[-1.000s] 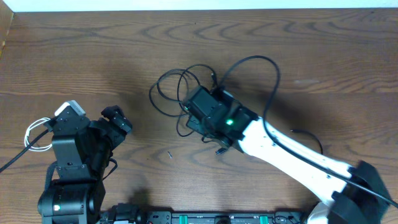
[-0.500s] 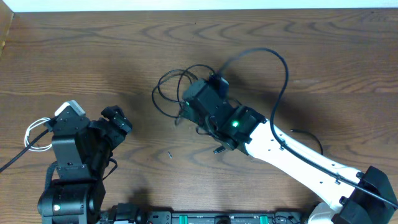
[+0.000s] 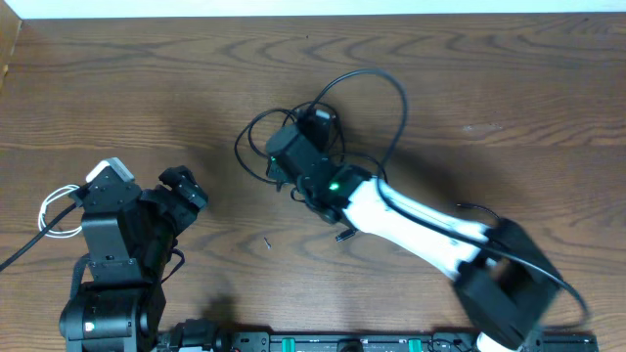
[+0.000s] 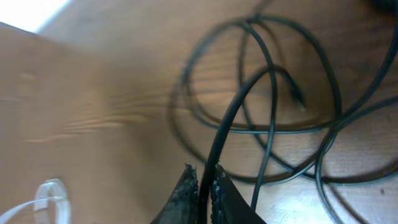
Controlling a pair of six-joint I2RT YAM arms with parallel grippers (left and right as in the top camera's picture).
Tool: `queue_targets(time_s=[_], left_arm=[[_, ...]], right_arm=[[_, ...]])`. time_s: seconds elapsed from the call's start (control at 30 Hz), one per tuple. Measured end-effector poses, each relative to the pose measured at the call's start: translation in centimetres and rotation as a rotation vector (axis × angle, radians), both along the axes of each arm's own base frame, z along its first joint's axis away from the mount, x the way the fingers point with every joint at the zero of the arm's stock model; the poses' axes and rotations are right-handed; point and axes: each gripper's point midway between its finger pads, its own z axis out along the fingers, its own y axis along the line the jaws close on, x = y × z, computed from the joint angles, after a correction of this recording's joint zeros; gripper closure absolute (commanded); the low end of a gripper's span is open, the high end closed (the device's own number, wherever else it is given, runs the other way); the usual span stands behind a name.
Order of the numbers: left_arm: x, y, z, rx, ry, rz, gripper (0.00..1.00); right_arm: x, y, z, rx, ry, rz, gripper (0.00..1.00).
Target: Untangle cables
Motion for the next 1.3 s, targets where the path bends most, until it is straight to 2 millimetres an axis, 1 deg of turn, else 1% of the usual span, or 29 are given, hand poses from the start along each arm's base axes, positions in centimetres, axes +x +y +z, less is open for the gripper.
queue_targets(time_s=[0.03, 0.07, 0.1, 0.13, 0.17, 0.2, 0.27, 0.37, 0.43, 0.5, 0.57, 0.67, 0.77, 0.87, 1.0, 1.17, 1.3], left_arm=[[0.0, 0.0, 0.0, 0.000, 0.000, 0.000, 0.09], [0.0, 0.0, 0.0, 0.000, 0.000, 0.000, 0.09], [0.0, 0.0, 0.0, 0.000, 0.000, 0.000, 0.09], [0.0, 0.0, 0.0, 0.000, 0.000, 0.000, 0.09], [0.0, 0.0, 0.0, 0.000, 0.000, 0.000, 0.09], [0.0, 0.0, 0.0, 0.000, 0.000, 0.000, 0.09], [0.0, 0.0, 0.0, 0.000, 0.000, 0.000, 0.09], [0.0, 0.0, 0.0, 0.000, 0.001, 0.000, 0.09], [0.0, 0.0, 0.0, 0.000, 0.001, 0.000, 0.09], [0.0, 0.0, 0.0, 0.000, 0.000, 0.000, 0.09], [0.0, 0.0, 0.0, 0.000, 0.001, 0.000, 0.09], [0.0, 0.0, 0.0, 0.000, 0.001, 0.000, 0.09], [0.0, 0.0, 0.0, 0.000, 0.001, 0.000, 0.09], [0.0, 0.0, 0.0, 0.000, 0.000, 0.000, 0.09], [0.0, 0.0, 0.0, 0.000, 0.000, 0.000, 0.09], [0.0, 0.0, 0.0, 0.000, 0.000, 0.000, 0.09], [0.0, 0.0, 0.0, 0.000, 0.000, 0.000, 0.09]], right_arm=[[0.1, 0.1, -1.5, -0.023, 0.012, 0.004, 0.88], [0.1, 0.1, -2.5, -0.042, 0.019, 0.011, 0.83], [0.2, 0.1, -3.3, -0.059, 0.022, 0.019, 0.67], [0.2, 0.1, -3.8, -0.075, 0.021, 0.031, 0.43], [0.1, 0.1, -4.1, -0.093, 0.016, 0.049, 0.23], [0.2, 0.1, -4.1, -0.115, 0.003, 0.076, 0.01], [0.0, -0.1, -4.0, -0.153, -0.011, 0.124, 0.01], [-0.7, -1.2, -3.6, -0.219, -0.002, 0.180, 0.01], [-1.5, -2.6, -2.8, -0.269, 0.017, 0.210, 0.01], [-2.4, -4.4, -1.5, -0.312, 0.039, 0.227, 0.01], [-3.6, -6.5, -0.4, -0.357, 0.080, 0.232, 0.01], [-5.6, -10.0, 0.2, -0.430, 0.175, 0.209, 0.01], [-7.5, -13.4, -0.8, -0.514, 0.302, 0.138, 0.01], [-8.5, -15.4, -1.6, -0.557, 0.377, 0.046, 0.01], [-8.8, -16.0, -2.5, -0.527, 0.424, -0.086, 0.01], [-9.6, -17.1, -5.0, -0.460, 0.498, -0.294, 0.01], [-9.3, -17.9, -6.4, -0.396, 0.518, -0.419, 0.01]])
